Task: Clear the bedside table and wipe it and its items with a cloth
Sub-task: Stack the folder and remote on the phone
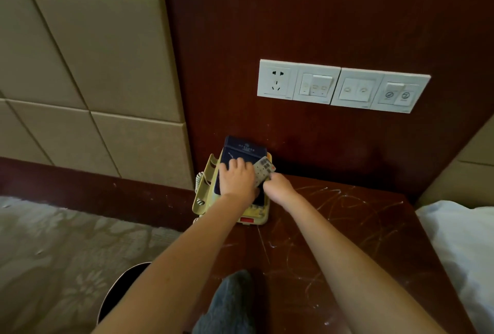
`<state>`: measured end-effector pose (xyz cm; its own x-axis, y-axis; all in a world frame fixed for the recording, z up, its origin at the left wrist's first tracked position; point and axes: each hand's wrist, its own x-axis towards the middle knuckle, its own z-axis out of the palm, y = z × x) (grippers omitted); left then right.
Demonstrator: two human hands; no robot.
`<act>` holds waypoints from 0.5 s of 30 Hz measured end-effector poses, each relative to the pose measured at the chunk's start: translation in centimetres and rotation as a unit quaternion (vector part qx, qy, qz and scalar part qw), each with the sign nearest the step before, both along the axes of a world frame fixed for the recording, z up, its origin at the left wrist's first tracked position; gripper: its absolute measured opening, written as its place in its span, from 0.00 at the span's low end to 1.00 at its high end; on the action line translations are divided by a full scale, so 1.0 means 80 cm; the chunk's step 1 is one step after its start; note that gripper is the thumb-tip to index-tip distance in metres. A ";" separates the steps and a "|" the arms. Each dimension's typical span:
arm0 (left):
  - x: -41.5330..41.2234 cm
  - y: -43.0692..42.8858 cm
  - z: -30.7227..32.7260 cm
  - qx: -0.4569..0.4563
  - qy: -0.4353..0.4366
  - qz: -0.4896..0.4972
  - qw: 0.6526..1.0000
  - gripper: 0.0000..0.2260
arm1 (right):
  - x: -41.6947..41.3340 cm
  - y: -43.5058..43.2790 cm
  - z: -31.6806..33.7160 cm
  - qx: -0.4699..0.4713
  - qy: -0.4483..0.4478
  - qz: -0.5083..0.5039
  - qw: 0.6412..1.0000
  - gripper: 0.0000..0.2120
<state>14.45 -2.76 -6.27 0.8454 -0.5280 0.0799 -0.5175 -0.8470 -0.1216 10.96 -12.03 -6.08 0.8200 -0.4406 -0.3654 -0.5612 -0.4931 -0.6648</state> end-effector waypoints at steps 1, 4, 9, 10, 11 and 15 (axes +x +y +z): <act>-0.002 0.001 0.000 0.001 0.004 -0.008 1.000 0.26 | 0.000 0.002 -0.001 0.001 -0.006 -0.004 1.000 0.22; -0.005 0.005 -0.003 -0.019 0.014 -0.018 1.000 0.27 | -0.001 0.004 -0.005 0.005 -0.021 -0.008 1.000 0.18; -0.011 0.009 -0.010 -0.051 0.010 -0.041 0.998 0.28 | -0.007 0.005 -0.011 -0.002 -0.052 -0.039 0.998 0.17; -0.012 0.009 -0.010 -0.052 0.009 -0.044 0.998 0.27 | -0.008 0.006 -0.012 -0.005 -0.057 -0.045 0.997 0.16; -0.012 0.010 -0.011 -0.053 0.008 -0.045 0.998 0.26 | -0.009 0.006 -0.013 -0.009 -0.061 -0.049 0.997 0.16; -0.013 0.016 -0.014 -0.062 0.000 -0.050 0.997 0.23 | -0.009 0.006 -0.016 -0.017 -0.066 -0.074 0.995 0.16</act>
<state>13.43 -1.51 -7.43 0.7895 -0.5950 0.1505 -0.5994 -0.8003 -0.0193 10.27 -11.56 -7.39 0.7851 -0.5702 -0.2419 -0.5388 -0.4359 -0.7209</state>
